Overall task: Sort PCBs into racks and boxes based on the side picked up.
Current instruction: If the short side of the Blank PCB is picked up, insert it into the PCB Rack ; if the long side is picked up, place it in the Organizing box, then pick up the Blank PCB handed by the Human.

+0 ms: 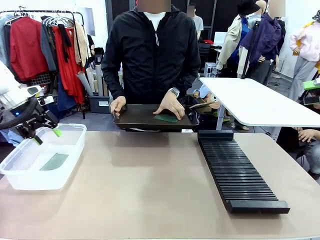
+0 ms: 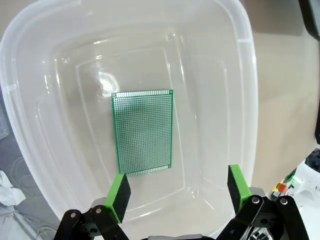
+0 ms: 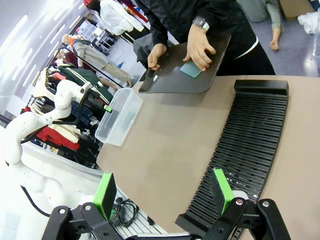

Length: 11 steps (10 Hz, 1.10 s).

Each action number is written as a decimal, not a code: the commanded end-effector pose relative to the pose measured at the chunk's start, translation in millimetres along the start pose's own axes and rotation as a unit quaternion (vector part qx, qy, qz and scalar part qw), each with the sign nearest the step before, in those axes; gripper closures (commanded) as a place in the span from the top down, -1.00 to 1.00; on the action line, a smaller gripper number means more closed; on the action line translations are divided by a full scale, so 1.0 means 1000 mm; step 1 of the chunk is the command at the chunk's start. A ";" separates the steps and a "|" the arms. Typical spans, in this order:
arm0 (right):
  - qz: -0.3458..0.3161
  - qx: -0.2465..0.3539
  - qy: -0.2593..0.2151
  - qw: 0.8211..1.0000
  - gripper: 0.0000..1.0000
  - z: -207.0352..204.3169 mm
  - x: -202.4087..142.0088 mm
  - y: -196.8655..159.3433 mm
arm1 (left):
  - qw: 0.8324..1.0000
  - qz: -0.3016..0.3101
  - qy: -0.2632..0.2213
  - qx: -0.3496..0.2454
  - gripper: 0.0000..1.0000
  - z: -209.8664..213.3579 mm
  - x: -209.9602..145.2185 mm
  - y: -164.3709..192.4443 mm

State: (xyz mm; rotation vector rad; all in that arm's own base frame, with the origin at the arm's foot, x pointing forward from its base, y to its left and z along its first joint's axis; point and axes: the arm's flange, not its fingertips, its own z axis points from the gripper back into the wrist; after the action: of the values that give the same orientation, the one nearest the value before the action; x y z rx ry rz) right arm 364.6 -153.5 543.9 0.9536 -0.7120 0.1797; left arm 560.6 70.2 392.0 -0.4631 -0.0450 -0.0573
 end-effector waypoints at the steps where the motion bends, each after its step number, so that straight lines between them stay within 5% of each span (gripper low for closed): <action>1: 0.002 0.004 -0.004 1.000 1.00 0.000 0.001 0.002 | 1.000 0.002 0.001 -0.002 1.00 -0.002 0.000 0.004; 8: 0.002 0.004 -0.004 1.000 1.00 0.000 0.001 0.002 | 1.000 0.003 0.004 -0.001 1.00 -0.005 0.001 0.004; 11: 0.002 0.004 -0.004 1.000 1.00 0.000 0.001 0.002 | 0.978 -0.051 -0.058 -0.192 1.00 0.033 -0.003 0.012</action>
State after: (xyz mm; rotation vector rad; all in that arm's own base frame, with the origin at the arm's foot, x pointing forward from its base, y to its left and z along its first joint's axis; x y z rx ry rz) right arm 364.6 -153.5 543.9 0.9536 -0.7120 0.1796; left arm 561.3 80.6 410.4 -0.6923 -0.1375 -0.1039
